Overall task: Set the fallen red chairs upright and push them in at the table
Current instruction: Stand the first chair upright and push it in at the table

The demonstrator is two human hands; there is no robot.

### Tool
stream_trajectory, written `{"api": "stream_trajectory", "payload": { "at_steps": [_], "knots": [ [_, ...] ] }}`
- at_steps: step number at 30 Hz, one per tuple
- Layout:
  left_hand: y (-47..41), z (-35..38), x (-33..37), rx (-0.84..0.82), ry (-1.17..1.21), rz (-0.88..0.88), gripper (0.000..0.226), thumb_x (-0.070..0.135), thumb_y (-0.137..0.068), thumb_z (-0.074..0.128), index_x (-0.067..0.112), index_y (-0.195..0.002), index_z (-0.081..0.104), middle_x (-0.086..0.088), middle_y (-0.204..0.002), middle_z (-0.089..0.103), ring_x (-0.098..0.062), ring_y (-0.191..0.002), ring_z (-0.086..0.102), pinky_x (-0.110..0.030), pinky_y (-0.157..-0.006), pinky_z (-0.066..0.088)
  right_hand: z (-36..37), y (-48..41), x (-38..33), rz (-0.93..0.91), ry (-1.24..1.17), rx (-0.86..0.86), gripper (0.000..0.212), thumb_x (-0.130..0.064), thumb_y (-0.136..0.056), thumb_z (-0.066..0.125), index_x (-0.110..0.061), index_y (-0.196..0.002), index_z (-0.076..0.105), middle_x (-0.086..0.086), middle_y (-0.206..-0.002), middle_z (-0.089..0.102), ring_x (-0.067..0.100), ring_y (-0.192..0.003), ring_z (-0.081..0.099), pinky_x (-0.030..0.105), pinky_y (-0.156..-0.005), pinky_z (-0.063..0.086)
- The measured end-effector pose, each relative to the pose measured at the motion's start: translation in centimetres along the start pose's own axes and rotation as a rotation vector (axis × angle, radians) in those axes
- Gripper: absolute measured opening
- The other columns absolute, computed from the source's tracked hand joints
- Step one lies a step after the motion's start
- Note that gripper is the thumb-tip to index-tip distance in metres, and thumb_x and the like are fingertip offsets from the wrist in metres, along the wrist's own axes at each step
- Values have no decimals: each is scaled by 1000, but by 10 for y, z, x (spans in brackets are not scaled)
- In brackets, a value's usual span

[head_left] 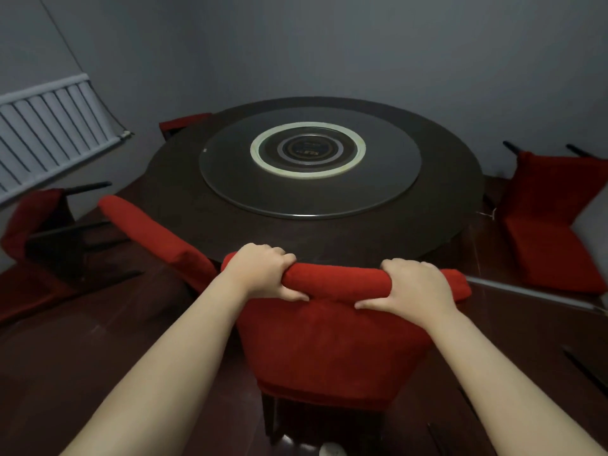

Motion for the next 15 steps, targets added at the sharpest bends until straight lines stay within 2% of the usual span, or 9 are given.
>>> {"api": "stream_trajectory", "payload": {
  "at_steps": [4, 7, 11, 15],
  "knots": [
    [6, 14, -22, -55, -25, -28, 80, 92, -61, 39, 27, -103, 57, 6, -98, 63, -21, -92, 64, -30, -62, 37, 2, -1, -30, -50, 25, 155, 78, -92, -57, 43, -17, -70, 57, 0, -64, 59, 23, -58, 62, 34, -53, 47],
    [9, 19, -21, -17, -4, -28, 77, 90, -63, 43, 23, -97, 59, 3, -93, 64, -23, -88, 66, -30, -61, 40, 5, -5, -32, -81, 43, 225, 74, -88, -55, 58, -14, -65, 56, 2, -59, 55, 25, -52, 59, 34, -48, 44],
    [-5, 15, -25, 14, 26, -69, 76, 89, -63, 45, 20, -92, 58, 2, -91, 65, -24, -86, 65, -30, -59, 36, 0, -17, -21, -124, 48, 319, 74, -85, -57, 62, -12, -65, 57, 3, -58, 55, 26, -51, 58, 33, -48, 44],
    [-20, 11, -38, 53, 57, -118, 75, 90, -62, 46, 21, -88, 56, 3, -91, 64, -23, -88, 65, -31, -60, 36, -7, -35, -17, -170, 65, 402, 74, -85, -65, 55, -11, -64, 56, 3, -56, 52, 25, -48, 55, 33, -46, 42]
  ]
}}
Point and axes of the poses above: each hand's wrist, its own y-axis away from the middle knuckle, its own z-axis out of the palm, x = y × z, the point moved 9 cm from there along -y, towards the middle knuckle
